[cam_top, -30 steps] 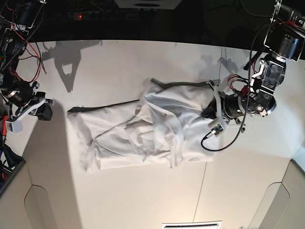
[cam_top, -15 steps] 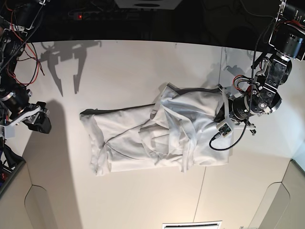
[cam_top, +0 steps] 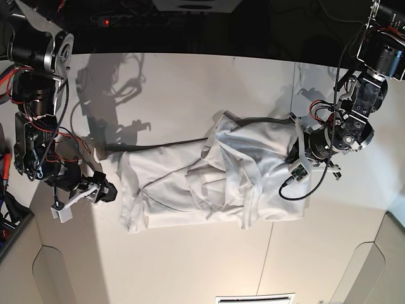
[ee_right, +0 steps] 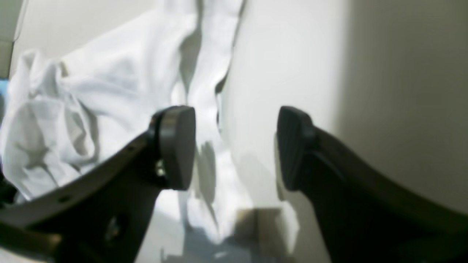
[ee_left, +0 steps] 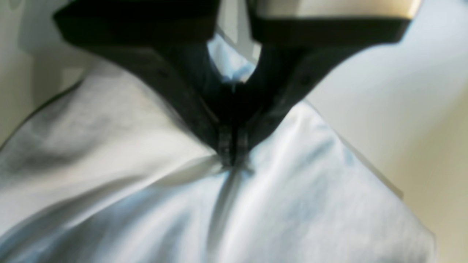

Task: Layout the t-shirt on the table in an organized manner, then fold the t-shirt properly
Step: 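Grasp the shirt end with the right gripper beside the left gripper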

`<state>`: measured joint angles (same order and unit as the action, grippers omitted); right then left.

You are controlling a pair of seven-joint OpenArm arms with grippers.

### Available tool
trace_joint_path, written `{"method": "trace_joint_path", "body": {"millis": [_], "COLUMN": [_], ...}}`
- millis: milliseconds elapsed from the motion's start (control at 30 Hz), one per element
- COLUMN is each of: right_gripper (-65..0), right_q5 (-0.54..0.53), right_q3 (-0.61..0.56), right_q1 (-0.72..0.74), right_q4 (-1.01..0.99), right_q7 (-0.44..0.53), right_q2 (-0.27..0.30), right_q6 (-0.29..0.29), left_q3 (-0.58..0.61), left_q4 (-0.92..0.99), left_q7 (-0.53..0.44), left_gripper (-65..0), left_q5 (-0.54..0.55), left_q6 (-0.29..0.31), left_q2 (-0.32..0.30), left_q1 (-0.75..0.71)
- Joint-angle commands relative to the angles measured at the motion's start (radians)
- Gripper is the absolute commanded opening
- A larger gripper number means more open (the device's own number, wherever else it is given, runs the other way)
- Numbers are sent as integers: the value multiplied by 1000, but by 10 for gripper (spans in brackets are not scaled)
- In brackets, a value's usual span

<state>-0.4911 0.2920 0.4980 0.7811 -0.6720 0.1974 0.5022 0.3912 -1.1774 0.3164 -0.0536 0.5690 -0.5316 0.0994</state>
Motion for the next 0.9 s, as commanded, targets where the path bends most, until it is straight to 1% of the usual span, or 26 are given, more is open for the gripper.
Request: {"method": "trace_joint_path", "body": {"millis": [0, 100, 200, 367, 600, 633, 667, 700, 767, 800, 867], "right_gripper": [-293, -293, -293, -293, -297, -322, -368, -433, -608, -650, -650], "right_q5": [-18, -51, -53, -39, -39, -39, -36, -25, 1, 11, 27], "right_q3": [0, 0, 0, 0, 0, 0, 0, 0, 0, 0, 0], "right_q1": [40, 64, 63, 58, 58, 58, 58, 58, 58, 58, 58], "right_q4": [-19, -100, -128, -132, -132, -132, -132, -132, -132, -132, -132], "right_q7": [24, 24, 25, 26, 52, 68, 87, 111, 163, 188, 198], "right_q2": [-2, -21, -47, -82, -107, -109, -111, -113, -116, -117, -117], "right_q6": [16, 30, 29, 29, 29, 29, 29, 28, 28, 25, 26], "left_q3": [2, 2, 2, 2, 2, 2, 2, 2, 2, 2, 2], "left_q4": [25, 25, 25, 25, 25, 25, 25, 25, 25, 25, 25], "left_q7": [131, 132, 131, 132, 132, 132, 132, 132, 132, 132, 132], "left_gripper": [-650, -650, -650, -650, -650, -650, -650, -650, -650, -650, -650], "left_q5": [-66, -67, -66, -63, -63, -62, -58, -51, -31, -20, -5], "left_q6": [-8, -8, -7, -7, -7, -7, -7, -7, -7, -7, -7], "left_q2": [-13, -3, 14, 25, 25, 25, 25, 25, 25, 25, 25], "left_q1": [-16, -16, -16, -16, -16, -16, -16, -16, -16, -16, -16]}}
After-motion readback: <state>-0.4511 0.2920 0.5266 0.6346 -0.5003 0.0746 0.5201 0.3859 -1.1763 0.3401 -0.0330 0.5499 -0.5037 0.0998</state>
